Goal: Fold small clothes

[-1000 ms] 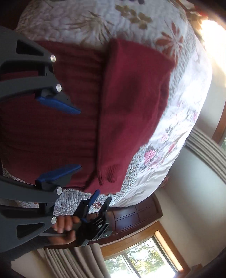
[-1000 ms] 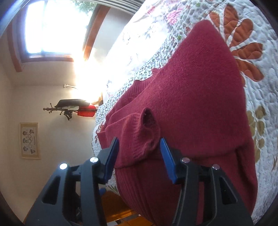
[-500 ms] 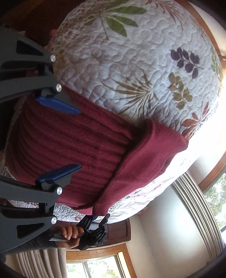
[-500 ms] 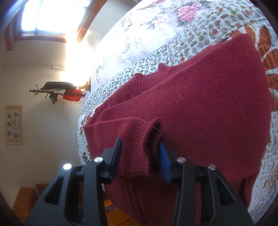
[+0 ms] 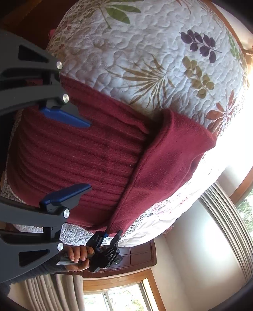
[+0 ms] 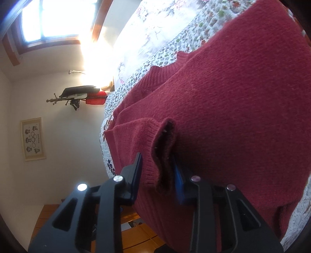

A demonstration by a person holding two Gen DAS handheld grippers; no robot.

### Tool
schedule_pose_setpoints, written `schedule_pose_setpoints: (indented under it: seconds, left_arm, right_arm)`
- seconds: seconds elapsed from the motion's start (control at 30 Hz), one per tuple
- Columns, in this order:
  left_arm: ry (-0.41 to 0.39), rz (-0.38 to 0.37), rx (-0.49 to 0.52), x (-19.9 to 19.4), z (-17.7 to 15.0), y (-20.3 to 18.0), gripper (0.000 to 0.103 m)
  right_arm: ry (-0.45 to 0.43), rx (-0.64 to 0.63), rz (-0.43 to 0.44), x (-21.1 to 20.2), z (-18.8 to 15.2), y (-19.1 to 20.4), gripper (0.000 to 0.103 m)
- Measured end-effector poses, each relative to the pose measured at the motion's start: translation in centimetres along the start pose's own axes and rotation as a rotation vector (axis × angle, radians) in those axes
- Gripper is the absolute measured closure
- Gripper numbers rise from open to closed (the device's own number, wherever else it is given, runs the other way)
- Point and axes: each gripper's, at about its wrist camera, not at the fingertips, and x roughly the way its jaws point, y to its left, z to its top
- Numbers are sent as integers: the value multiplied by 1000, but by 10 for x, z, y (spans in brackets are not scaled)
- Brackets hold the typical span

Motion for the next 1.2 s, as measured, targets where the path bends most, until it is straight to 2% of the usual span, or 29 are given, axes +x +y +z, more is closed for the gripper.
schedule_pose_setpoints:
  seconds: [0.07,0.1,0.2,0.3,0.37,0.43,0.57,0.67,0.87,1.03,1.13,1.17,1.2]
  left_arm:
    - [2,-2,-3,2,1,0,43]
    - [1,-3,-3,2,0,0,43]
    - [-2,-4,-2,3,0,0,43]
    - [3,-5,-15,5,0,4,43]
    - [3,-8,-15,6,0,5,43]
    - [0,-12,-11,6,-1,4,43]
    - [17,-15,-2,12,-2,3,43]
    - [21,-20,7,14,-1,1,43]
    - [12,-19,13,12,2,-1,43]
    - [11,-16,13,12,4,-1,43]
    - [9,-21,16,11,3,-1,43]
    - [10,-21,15,11,3,-1,43]
    - [13,-20,14,12,3,0,43]
  right_arm:
    - [-19,-20,-26,1,4,9,95]
    - [-36,-27,-31,-1,5,15,97]
    - [-107,-78,-7,-23,6,41,97]
    - [-214,-171,0,-67,-1,68,97]
    - [-294,-168,27,-97,-9,65,97]
    - [-349,-133,-2,-114,-15,44,97]
    - [-327,-18,-65,-106,-16,-14,97]
    - [-311,16,-96,-98,-15,-37,97]
    - [-317,5,-84,-104,-19,-48,97]
    - [-304,27,-161,-89,-10,-59,97]
    - [-310,13,-157,-91,-17,-66,97]
    - [-317,-7,-159,-94,-19,-64,97]
    - [-326,-14,-170,-99,-22,-63,91]
